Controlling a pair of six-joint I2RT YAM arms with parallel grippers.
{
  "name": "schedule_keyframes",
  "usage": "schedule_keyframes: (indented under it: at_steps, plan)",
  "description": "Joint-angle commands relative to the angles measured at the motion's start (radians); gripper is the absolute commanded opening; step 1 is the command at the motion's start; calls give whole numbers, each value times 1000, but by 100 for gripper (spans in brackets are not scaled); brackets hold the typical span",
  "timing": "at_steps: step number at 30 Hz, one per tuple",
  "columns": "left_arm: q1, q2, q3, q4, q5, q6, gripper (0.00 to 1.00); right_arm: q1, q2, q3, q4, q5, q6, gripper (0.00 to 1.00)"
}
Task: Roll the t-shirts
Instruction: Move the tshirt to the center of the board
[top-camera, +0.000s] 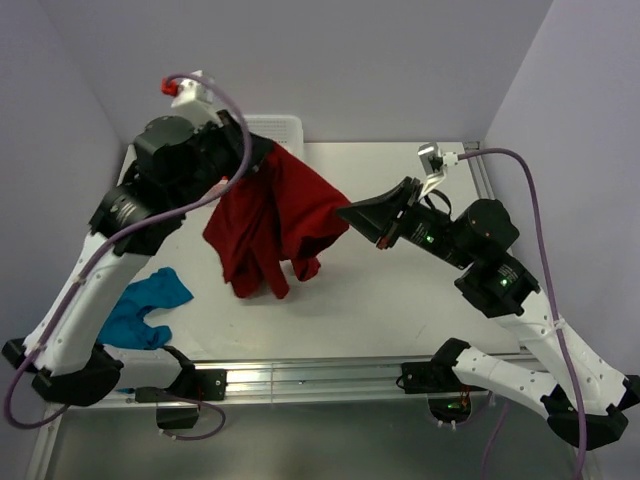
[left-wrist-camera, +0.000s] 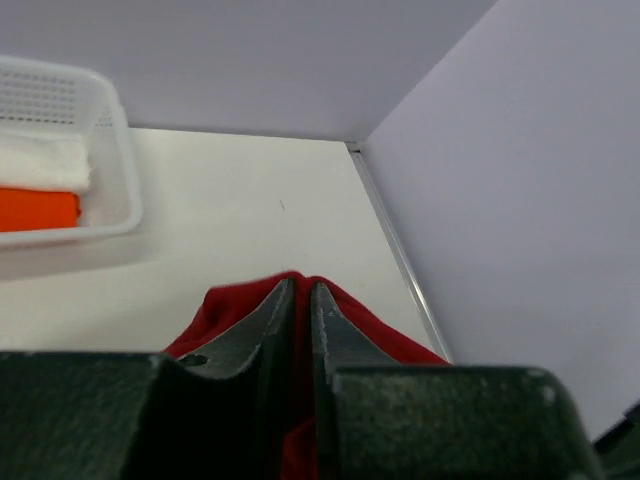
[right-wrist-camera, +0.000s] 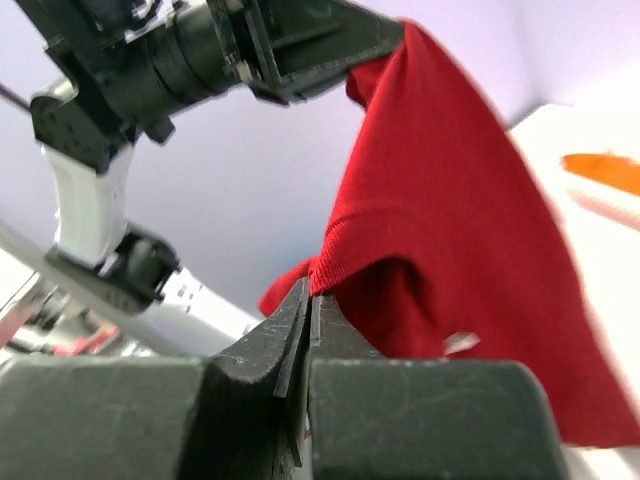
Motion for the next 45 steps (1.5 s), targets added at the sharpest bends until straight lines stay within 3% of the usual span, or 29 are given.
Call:
schedule_keyframes:
  at_steps: [1,4,6,7,8,9,12,14,19,22,30,32,33,35,36,42,45]
  plan:
    - [4,189,9,50,129,54,18,-4,11,80,-214,155,-42,0]
    - [4,262,-25,-12,49,12,21,-43,20,86,-271,241,-31,0]
    - [2,230,-112,52,19,8,28,-70,34,77,-294,247,-22,0]
    - [2,172,-213,85,25,25,67,-107,38,72,-315,246,-19,0]
    - [2,144,-258,145,39,30,93,-127,44,65,-323,232,-16,0]
    - [2,115,-294,161,42,31,99,-151,57,45,-331,221,-4,0]
    - [2,29,-396,196,48,39,99,-269,71,-18,-328,149,24,0]
    - [2,-32,-480,231,128,47,99,-351,80,-49,-317,125,33,0]
    - [-28,-161,-688,368,195,10,99,-443,126,-130,-294,109,30,0]
    - [-53,-213,-784,417,243,-14,98,-475,156,-155,-311,159,24,0]
    - [-73,-249,-905,383,177,-44,97,-641,274,-153,-340,310,75,1]
    - [-73,-249,-925,402,188,-47,97,-685,350,-101,-368,308,72,13]
    - [-73,-252,-941,405,195,-50,97,-693,370,-78,-416,312,61,34]
    - [-73,-259,-956,396,192,-54,98,-698,380,-67,-434,316,30,42]
    - [-73,-264,-961,392,191,-48,98,-698,367,-79,-432,319,23,56]
    - [-73,-331,-985,372,156,-65,100,-667,174,-289,-408,211,-22,58]
    - [-73,-321,-967,345,124,-93,100,-569,126,-351,-444,222,-19,57]
